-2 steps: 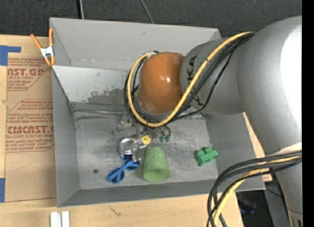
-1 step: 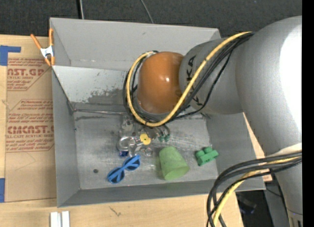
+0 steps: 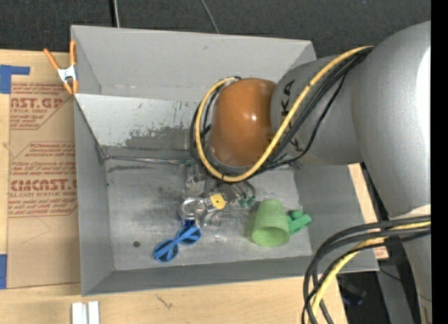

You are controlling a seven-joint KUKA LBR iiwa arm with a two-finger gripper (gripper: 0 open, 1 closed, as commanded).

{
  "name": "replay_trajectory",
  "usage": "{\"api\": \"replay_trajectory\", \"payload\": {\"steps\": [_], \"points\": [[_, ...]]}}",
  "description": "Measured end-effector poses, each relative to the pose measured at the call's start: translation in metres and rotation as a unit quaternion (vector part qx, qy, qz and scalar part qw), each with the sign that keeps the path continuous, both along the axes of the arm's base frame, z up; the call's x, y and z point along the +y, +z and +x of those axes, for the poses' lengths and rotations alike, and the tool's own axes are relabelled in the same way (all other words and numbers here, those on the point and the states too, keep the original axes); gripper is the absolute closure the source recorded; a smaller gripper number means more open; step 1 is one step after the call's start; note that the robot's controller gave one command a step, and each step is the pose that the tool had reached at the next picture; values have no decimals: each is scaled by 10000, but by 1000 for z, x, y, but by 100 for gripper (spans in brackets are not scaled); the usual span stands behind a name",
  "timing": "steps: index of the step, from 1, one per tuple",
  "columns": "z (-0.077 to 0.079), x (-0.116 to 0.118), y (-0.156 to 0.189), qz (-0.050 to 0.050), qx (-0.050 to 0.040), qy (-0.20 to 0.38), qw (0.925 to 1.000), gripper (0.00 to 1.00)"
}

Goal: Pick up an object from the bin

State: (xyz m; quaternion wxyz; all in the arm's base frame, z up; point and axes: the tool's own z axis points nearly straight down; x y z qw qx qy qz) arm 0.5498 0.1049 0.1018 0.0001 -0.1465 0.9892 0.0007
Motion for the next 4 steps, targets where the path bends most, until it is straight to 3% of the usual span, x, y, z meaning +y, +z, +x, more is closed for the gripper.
{"api": "replay_trajectory", "payload": {"steps": [1, 2, 3, 4], "points": [[29, -24, 22, -6, -30, -68, 10000, 100], [42, -40, 9, -11, 50, -38, 10000, 100], [37, -56, 32, -5, -17, 4, 10000, 100], [26, -63, 97, -4, -40, -26, 10000, 100]]}}
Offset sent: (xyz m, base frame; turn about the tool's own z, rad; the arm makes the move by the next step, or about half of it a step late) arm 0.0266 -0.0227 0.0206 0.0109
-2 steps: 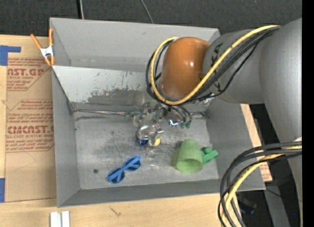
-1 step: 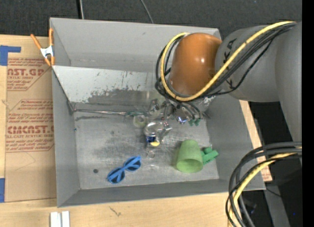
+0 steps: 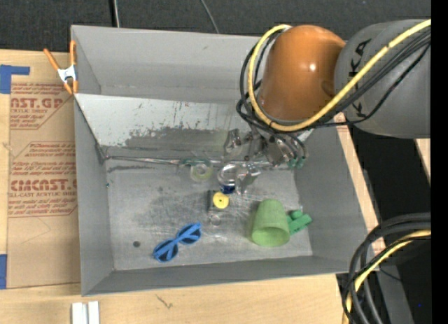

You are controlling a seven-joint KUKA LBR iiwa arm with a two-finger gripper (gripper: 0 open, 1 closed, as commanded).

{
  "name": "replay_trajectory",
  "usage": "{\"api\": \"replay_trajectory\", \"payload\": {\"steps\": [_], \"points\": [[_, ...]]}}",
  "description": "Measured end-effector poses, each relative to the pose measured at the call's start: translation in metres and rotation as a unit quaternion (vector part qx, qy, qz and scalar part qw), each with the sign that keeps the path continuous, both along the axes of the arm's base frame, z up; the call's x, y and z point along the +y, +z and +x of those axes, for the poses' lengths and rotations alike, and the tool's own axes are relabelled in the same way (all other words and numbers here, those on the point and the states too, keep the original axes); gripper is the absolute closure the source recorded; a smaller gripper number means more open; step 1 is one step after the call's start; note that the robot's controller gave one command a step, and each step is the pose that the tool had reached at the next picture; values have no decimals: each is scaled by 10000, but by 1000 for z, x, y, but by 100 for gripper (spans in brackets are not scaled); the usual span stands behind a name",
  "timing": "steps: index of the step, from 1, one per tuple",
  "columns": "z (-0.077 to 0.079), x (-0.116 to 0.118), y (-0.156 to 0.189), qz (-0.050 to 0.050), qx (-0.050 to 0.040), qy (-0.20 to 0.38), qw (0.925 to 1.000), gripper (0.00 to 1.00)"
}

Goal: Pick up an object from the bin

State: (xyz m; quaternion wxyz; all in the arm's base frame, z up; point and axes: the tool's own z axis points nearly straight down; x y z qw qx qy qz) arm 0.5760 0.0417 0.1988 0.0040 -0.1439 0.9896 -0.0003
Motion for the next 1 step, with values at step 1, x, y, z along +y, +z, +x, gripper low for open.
{"api": "replay_trajectory", "payload": {"steps": [1], "points": [[-3, -24, 101, -4, -22, 108, 9999, 100]]}}
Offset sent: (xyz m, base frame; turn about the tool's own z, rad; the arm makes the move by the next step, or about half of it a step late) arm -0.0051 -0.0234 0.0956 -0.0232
